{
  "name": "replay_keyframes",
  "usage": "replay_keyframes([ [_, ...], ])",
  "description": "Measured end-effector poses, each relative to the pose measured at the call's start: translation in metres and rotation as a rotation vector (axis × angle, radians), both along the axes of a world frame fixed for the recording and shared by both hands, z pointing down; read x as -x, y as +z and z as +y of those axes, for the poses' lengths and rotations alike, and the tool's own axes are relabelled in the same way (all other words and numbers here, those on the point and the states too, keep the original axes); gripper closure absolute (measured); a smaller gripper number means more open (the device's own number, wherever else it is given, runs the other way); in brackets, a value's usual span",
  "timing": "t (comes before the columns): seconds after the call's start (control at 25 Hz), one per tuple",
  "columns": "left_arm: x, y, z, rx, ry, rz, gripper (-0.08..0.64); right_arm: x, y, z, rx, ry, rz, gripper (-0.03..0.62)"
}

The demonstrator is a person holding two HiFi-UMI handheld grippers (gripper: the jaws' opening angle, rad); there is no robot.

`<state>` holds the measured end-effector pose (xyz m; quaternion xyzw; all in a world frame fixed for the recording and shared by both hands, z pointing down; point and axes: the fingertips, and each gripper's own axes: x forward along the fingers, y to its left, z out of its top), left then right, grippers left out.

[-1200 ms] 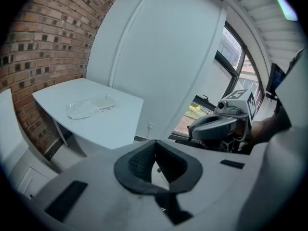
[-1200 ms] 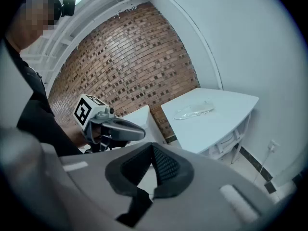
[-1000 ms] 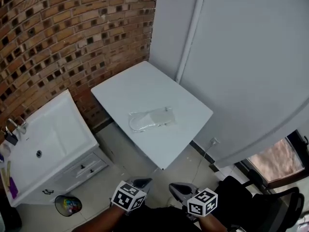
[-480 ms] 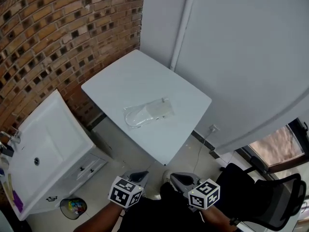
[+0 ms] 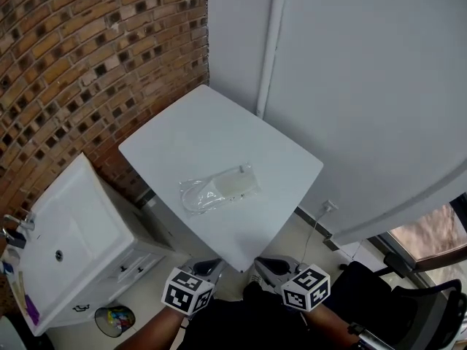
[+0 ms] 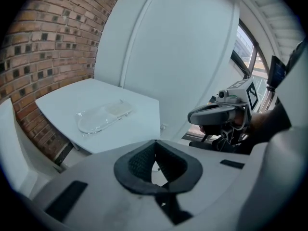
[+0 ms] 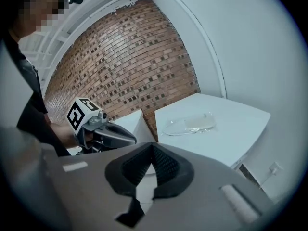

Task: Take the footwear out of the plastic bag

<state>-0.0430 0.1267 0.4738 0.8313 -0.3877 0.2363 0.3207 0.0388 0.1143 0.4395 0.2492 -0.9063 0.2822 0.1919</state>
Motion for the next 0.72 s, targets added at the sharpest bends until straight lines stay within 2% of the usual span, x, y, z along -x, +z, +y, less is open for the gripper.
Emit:
replay_keyframes([
  [0.2,-0.019,-0.003,-0.051,-0.002,-0.071,-0.016,0.554,-0.021,-0.003,-0.053,-0.021,-0.024,-0.019,0.589],
  [0.44,-0.037,0.002,-0.096,0.002,-0.138,-0.059,0.554,-0.045,0.006,-0.088,-0.055,-0.078,-0.021,0.589],
  [0.6,-0.041,0.003,-0.112,0.013,-0.129,-0.086,0.554,-0.046,0.015,-0.102,-0.035,-0.080,-0.026,0.589],
  [0.72,-0.029,0.007,-0.124,0.018,-0.119,-0.116,0.554,-0.038,0.020,-0.109,-0.041,-0.079,-0.027,0.589],
])
